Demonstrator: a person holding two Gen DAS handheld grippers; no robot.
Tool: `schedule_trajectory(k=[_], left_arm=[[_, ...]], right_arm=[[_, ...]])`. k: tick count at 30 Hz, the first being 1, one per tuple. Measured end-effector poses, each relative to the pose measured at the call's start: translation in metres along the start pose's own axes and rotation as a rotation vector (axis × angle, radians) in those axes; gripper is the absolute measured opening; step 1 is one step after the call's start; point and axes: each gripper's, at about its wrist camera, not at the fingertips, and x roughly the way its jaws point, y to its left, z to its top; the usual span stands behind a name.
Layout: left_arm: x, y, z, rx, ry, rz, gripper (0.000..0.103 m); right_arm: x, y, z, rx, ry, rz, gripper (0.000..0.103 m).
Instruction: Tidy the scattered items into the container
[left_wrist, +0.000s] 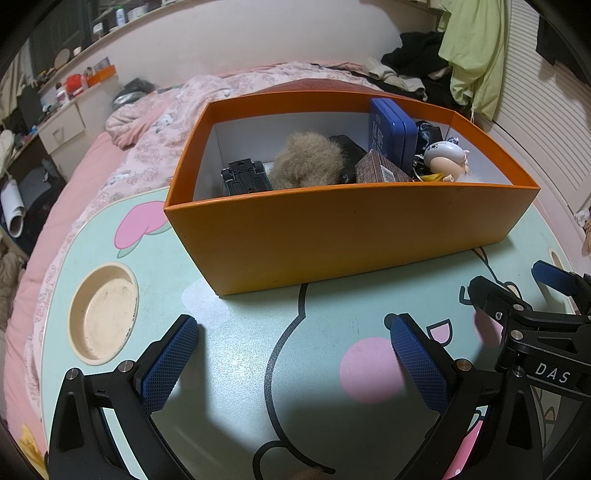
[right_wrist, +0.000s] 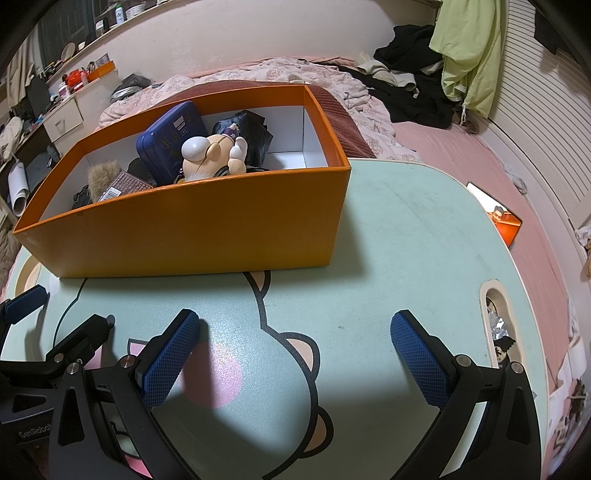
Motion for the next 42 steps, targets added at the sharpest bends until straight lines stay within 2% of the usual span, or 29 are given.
schedule_trajectory(k=[28, 31, 32, 33, 38, 40, 42], left_arm=[[-0.002, -0.001, 0.001, 0.004, 0.006, -0.004, 0.103], [-0.015, 0.008, 0.004, -0.019, -0.010, -0.036, 0.100], [-0.023, 0.008, 0.003, -0.029, -0.023, -0.049, 0.096], [-0.034, 0.009, 0.009, -0.035, -0.047, -0.073, 0.092], [-0.070, -0.004, 0.051, 0.048, -0.168, -0.178, 0.091], [-0.065, -0.016, 0.078, 0.072, -0.168, -0.205, 0.088], [-0.049, -0.027, 0.104, 0.076, -0.117, -0.256, 0.071]], right_arm=[[0.000, -0.001, 0.000, 0.028, 0.001, -0.013, 0.103], [0.000, -0.001, 0.000, 0.035, 0.001, -0.014, 0.103], [0.000, -0.001, 0.000, 0.035, 0.001, -0.014, 0.103], [0.000, -0.001, 0.000, 0.036, 0.001, -0.015, 0.103], [-0.001, 0.001, 0.001, 0.040, 0.001, -0.017, 0.103], [-0.001, 0.002, 0.001, 0.039, 0.001, -0.016, 0.103], [0.000, -0.001, 0.000, 0.055, 0.001, -0.024, 0.103]])
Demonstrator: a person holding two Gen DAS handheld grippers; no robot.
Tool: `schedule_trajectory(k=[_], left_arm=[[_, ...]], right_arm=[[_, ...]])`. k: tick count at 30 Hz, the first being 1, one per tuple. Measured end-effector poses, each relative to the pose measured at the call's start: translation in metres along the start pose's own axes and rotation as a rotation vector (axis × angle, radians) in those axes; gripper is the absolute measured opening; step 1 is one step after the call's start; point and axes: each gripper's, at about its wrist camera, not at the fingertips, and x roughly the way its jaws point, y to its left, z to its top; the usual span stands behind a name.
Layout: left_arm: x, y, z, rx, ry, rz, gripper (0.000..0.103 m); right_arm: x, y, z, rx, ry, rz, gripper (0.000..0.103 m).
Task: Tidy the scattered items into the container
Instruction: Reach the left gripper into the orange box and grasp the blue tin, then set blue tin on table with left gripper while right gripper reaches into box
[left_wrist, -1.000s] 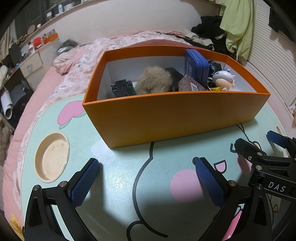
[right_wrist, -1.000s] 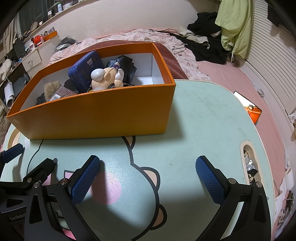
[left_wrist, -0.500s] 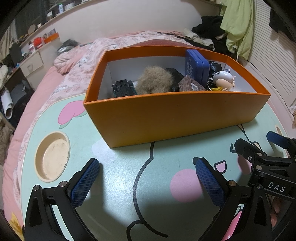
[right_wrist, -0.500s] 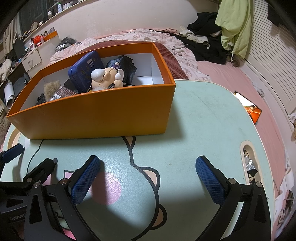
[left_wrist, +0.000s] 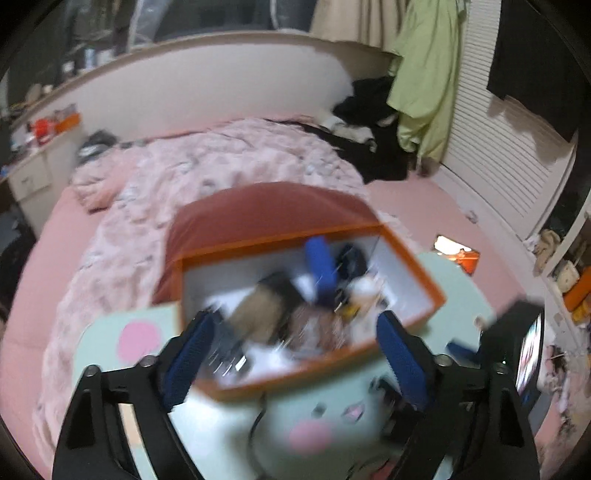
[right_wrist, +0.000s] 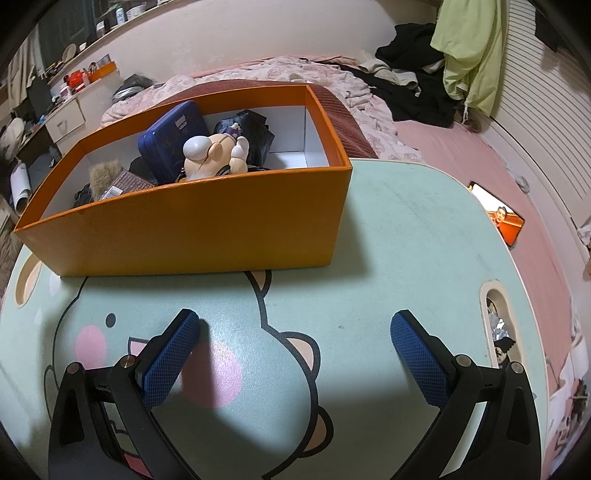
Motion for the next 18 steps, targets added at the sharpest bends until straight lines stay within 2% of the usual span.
schedule_trajectory(k=[2, 5, 6, 7, 8, 9, 11, 13, 18], left_arm=[[0.022, -0.005, 0.014, -0.006, 0.043, -0.022, 0.063], [0.059, -0.008, 0.031, -0.023, 0.093, -0.010, 0.061], [0.068, -0.011, 0.032, -0.034, 0.107, -0.001, 0.056], [0.079, -0.011, 0.031, -0.042, 0.128, 0.004, 0.051], [0.085, -0.011, 0.030, -0.045, 0.148, 0.002, 0.034], [0.094, -0.010, 0.028, -0.051, 0.183, 0.002, 0.021], [0.102, -0.009, 0.023, -0.061, 0.211, -0.015, 0.020], [0.102, -0.006, 0.021, -0.076, 0.203, -0.027, 0.020], [0.070, 0.002, 0.022, -0.085, 0.109, -0.076, 0.020]], right_arm=[[-0.001, -0.001, -0.001, 0.007, 0.000, -0.003, 0.103], [-0.003, 0.000, -0.001, 0.017, 0.000, -0.007, 0.103], [-0.001, 0.001, -0.001, 0.019, 0.000, -0.006, 0.103], [-0.001, 0.001, -0.001, 0.020, 0.000, -0.005, 0.103], [-0.001, 0.001, -0.001, 0.020, 0.000, -0.004, 0.103], [-0.001, 0.001, -0.002, 0.030, 0.000, -0.009, 0.103], [-0.001, 0.002, -0.002, 0.033, 0.000, -0.010, 0.103], [-0.001, 0.001, -0.002, 0.035, 0.000, -0.012, 0.103], [-0.002, 0.002, -0.004, 0.034, -0.002, -0.006, 0.103]])
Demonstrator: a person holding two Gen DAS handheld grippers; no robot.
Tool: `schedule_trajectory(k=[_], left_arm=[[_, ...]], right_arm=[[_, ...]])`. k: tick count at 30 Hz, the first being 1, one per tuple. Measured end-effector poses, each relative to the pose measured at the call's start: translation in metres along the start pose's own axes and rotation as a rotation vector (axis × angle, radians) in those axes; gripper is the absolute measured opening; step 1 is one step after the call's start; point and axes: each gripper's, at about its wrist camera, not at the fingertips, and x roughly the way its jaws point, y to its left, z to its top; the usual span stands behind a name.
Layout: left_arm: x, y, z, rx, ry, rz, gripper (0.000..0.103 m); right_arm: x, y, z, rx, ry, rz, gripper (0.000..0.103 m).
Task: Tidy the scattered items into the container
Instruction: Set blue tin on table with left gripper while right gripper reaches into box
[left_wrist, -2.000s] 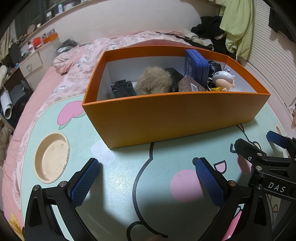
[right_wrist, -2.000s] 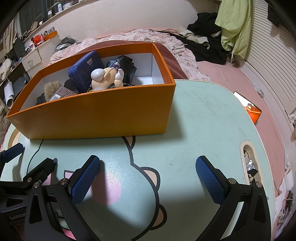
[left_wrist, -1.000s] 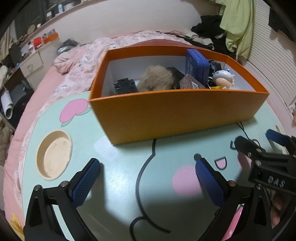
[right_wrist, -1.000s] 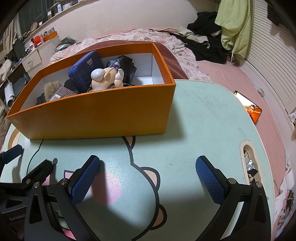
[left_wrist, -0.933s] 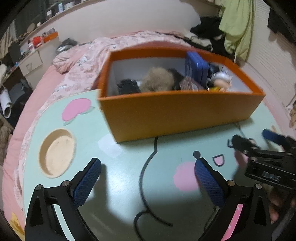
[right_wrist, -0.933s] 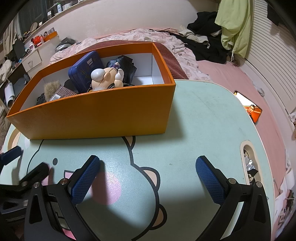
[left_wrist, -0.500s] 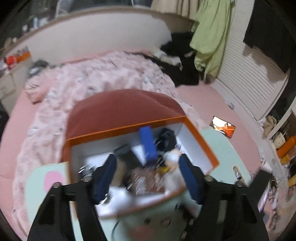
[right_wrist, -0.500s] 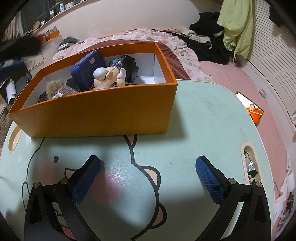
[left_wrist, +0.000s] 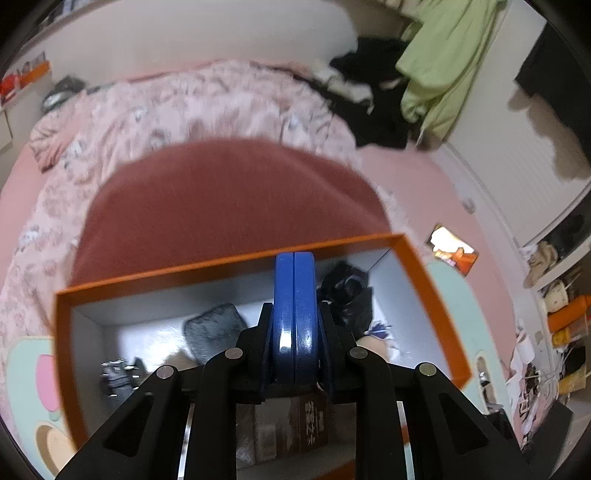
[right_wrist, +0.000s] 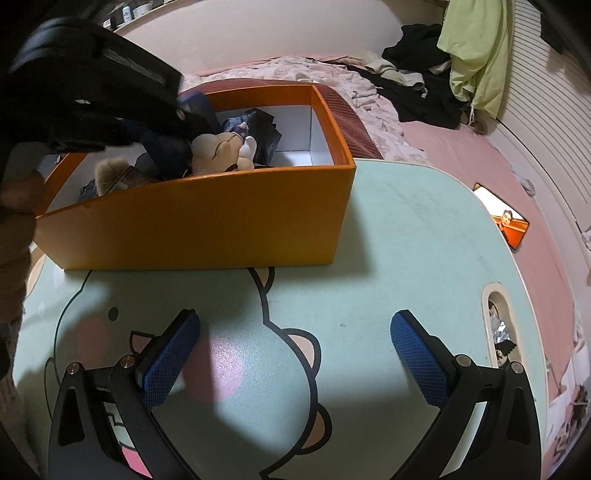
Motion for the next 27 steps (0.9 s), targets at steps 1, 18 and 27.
schedule_trajectory(k=[1, 18, 27], left_arm=[[-0.013, 0.001, 0.000, -0.001, -0.029, -0.016, 0.020], [-0.097, 0.042, -0.131, -0.057, -0.081, -0.183, 0.020], [-0.075, 0.041, -0.155, -0.093, -0.082, -0.118, 0.063]], right_arm=[[0.000, 0.000, 0.000, -0.001, 0.000, 0.001, 0.103], [-0.077, -0.020, 0.039, 0.100, -0.275, 0.170, 0.073], [-0.007, 0.070, 0.131, -0.127, -0.026, 0.354, 0.049]])
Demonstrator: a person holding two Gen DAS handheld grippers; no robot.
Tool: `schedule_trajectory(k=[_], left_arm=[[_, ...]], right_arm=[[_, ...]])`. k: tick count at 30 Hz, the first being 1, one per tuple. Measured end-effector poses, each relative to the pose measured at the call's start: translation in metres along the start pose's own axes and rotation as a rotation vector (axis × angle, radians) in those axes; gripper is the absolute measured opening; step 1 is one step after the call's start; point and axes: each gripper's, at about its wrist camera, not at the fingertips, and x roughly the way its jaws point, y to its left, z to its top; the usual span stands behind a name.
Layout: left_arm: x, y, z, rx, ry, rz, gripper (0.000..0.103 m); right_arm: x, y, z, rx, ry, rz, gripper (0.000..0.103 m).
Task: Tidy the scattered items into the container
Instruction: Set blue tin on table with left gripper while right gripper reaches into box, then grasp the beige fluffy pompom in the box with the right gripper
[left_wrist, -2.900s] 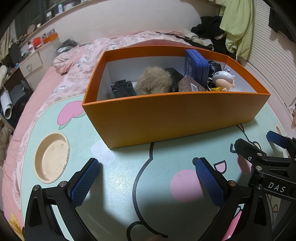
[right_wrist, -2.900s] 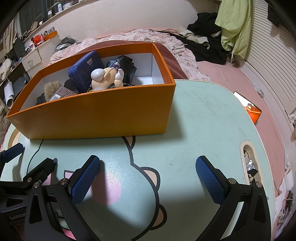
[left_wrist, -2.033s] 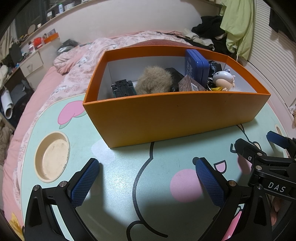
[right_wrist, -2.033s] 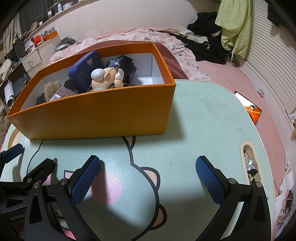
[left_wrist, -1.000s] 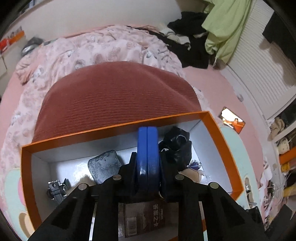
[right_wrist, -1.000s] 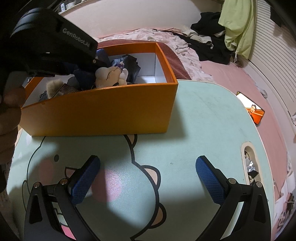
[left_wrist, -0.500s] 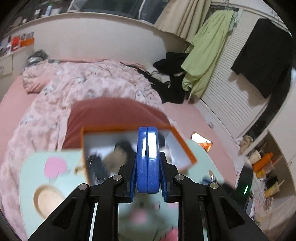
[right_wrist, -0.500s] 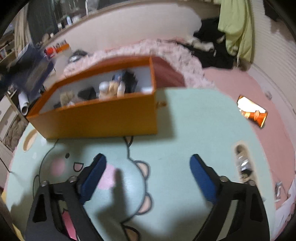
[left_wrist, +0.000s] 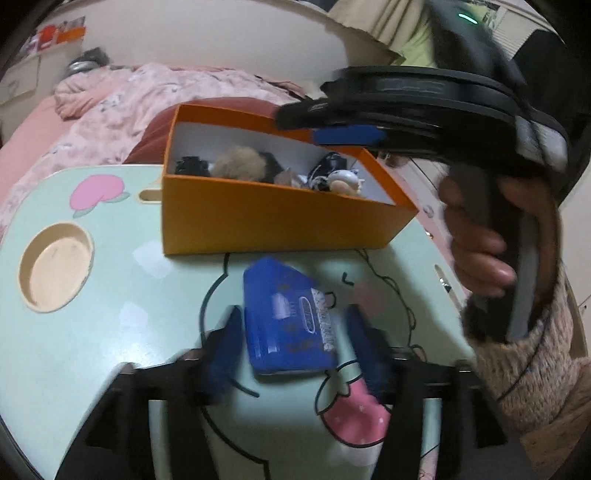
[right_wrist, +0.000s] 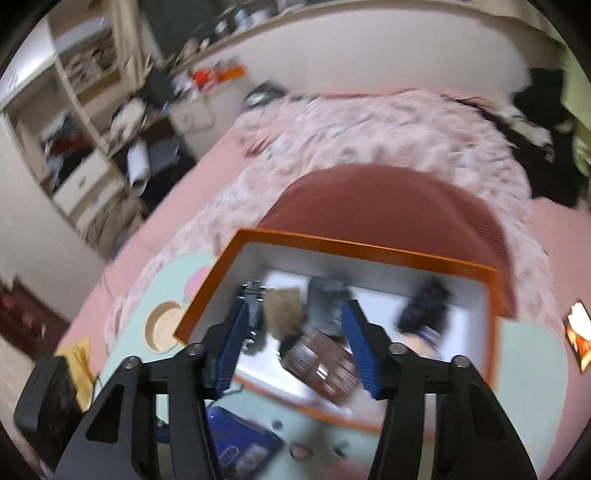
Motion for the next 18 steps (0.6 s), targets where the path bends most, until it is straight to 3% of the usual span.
schedule_trajectory(k=[6, 7, 9, 12, 14, 18], left_arm=[[-0.008, 0.013, -0.004, -0.012, -0.028, 0.014, 0.063], [-0.008, 0.015, -0.004, -0.019, -0.029, 0.015, 0.063], [-0.009, 0.017, -0.004, -0.029, -0.036, 0.015, 0.063], [-0.009, 0.020, -0.003, -0.030, -0.041, 0.019, 0.063], [-0.011, 0.020, -0.002, -0.026, -0.044, 0.021, 0.063], [-0.015, 0.022, 0.001, -0.030, -0.054, 0.041, 0.065]], right_arm=[[0.051, 0.016, 0.002, -0.081, 0.105, -0.034, 0.038], [0.058, 0.017, 0.000, -0.090, 0.131, -0.042, 0.029], [0.060, 0.021, -0.008, -0.114, 0.143, -0.044, 0.025], [0.052, 0.022, -0.014, -0.134, 0.112, -0.057, 0.023], [0.040, 0.015, -0.014, -0.087, 0.066, -0.014, 0.023], [-0.012, -0.001, -0.010, -0.004, -0.106, 0.046, 0.023]])
